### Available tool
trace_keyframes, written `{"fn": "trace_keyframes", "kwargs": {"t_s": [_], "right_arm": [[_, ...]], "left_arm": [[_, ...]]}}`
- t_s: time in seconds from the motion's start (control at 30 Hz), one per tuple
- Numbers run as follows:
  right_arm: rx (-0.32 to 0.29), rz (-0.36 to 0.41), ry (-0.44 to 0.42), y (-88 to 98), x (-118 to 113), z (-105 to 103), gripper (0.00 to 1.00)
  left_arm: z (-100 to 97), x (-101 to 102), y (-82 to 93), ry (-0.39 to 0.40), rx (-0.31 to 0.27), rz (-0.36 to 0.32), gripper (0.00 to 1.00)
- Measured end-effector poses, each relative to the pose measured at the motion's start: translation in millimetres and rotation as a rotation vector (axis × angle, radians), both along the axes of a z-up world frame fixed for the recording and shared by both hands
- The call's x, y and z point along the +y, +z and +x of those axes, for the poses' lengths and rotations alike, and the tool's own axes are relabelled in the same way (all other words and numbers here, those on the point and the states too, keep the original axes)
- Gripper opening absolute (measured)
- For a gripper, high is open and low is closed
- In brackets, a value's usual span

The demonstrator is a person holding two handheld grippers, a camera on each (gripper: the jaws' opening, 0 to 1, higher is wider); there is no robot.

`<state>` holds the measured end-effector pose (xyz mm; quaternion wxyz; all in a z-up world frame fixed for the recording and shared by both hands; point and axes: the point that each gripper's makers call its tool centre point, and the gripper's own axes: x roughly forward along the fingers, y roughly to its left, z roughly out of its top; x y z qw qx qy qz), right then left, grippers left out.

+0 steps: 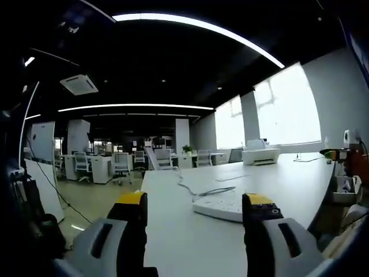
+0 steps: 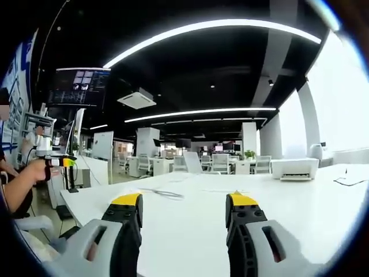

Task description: Pick up the power strip scattered on the table, fix it on the side mounting bracket of the table, and press the switch

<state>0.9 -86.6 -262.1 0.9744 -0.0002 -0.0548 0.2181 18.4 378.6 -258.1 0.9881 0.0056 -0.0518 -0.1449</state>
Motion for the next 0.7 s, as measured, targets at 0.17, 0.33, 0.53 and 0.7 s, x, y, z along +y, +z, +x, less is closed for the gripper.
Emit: {"fn": "trace_keyframes", "kwargs": {"t_s": [0.17, 0.33, 0.53, 0.7], "right_arm": [[0.002, -0.004, 0.007, 0.0, 4, 0, 0.54], [0.005, -0.009, 0.018, -1.0, 11, 1, 0.54], [0.01, -0.015, 0.037, -3.1, 22, 2, 0.55], [0.015, -0.017, 0.052, -4.7, 29, 3, 0.55]], "left_arm": [[0.4, 0, -0.4, -0.003, 0.004, -0.003, 0.71], [0.6, 1, -1.3, -0.003, 0.007, -0.007, 0.71], [0.6, 1, -1.3, -0.004, 0.009, -0.011, 0.71], [0.3, 1, -2.0, -0.004, 0.011, -0.012, 0.72]]}}
